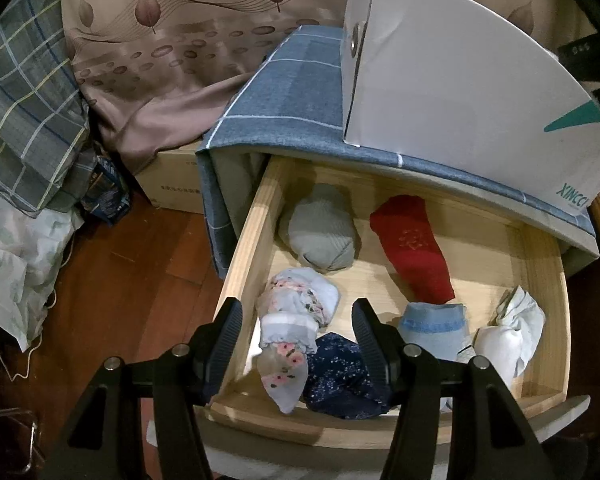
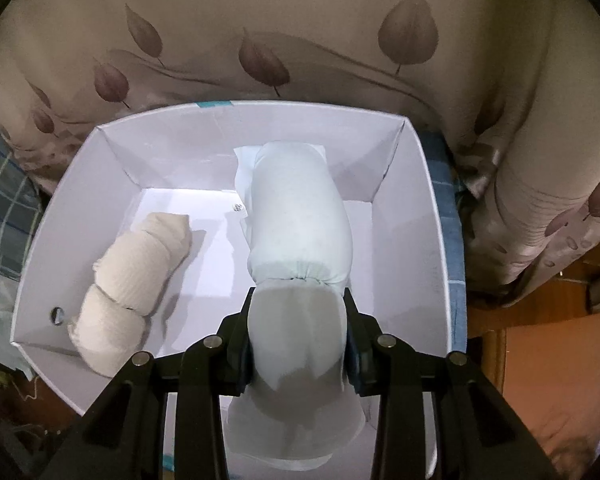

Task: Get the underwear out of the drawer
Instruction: 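Carry the white bundle into the white box and open the right gripper, then move the right gripper back down toward the pale blue cloth in the drawer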

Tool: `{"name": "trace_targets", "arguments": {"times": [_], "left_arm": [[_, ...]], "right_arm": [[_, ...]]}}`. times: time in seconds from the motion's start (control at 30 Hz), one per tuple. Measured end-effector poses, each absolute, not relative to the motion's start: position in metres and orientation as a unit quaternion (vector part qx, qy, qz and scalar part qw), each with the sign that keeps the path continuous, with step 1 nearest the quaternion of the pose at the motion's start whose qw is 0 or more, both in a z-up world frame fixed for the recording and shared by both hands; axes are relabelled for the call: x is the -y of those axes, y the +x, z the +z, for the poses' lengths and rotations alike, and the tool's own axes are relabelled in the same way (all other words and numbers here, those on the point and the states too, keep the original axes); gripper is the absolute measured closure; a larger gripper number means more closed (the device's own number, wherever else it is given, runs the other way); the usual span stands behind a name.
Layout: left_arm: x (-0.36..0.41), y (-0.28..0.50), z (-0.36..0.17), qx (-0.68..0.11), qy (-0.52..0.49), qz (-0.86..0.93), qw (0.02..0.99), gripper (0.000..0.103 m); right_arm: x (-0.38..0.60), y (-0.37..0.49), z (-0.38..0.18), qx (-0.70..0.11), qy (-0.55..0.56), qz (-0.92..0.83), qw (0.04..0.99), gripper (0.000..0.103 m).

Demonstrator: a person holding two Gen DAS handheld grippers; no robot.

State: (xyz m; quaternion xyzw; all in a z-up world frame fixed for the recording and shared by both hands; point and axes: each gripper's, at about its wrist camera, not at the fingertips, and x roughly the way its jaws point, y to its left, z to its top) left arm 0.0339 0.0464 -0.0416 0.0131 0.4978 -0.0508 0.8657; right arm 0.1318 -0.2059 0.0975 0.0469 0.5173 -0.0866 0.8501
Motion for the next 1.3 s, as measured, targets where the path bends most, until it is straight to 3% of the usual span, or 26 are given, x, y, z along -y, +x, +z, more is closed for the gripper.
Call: {"name": "trace_targets", "arguments": {"times": [0.23, 0.53, 0.73, 0.97, 1.3], "left_arm": [[-0.045, 0.035, -0.042, -0.499, 0.014, -0.049, 0.865, 0.045], [-0.044, 0.035, -0.043, -0.499, 0.015, -0.047, 0.865, 0.044], [-0.045, 0.035, -0.044, -0.502, 0.018, -0.047, 0.863, 0.045], [-0.044, 0.035, -0.047, -0.512, 0.026, -0.05, 0.857, 0.045], [-0.044, 0.034, -0.049, -0.513, 0.034, -0.046, 0.856, 0.045]], "right_arm": [[0.211, 0.139, 0.076, -0.536, 0.054, -0.09, 0.838, 0.065], [0.21, 0.13, 0.093, -0.524, 0.065, -0.079, 0.845, 0.063], [0.202, 0.094, 0.124, -0.517, 0.068, -0.048, 0.852, 0.063], [0.193, 0.02, 0.135, -0.528, 0.055, -0.013, 0.847, 0.055], [0.203, -0.04, 0.05, -0.611, 0.095, -0.039, 0.785, 0.053]]}}
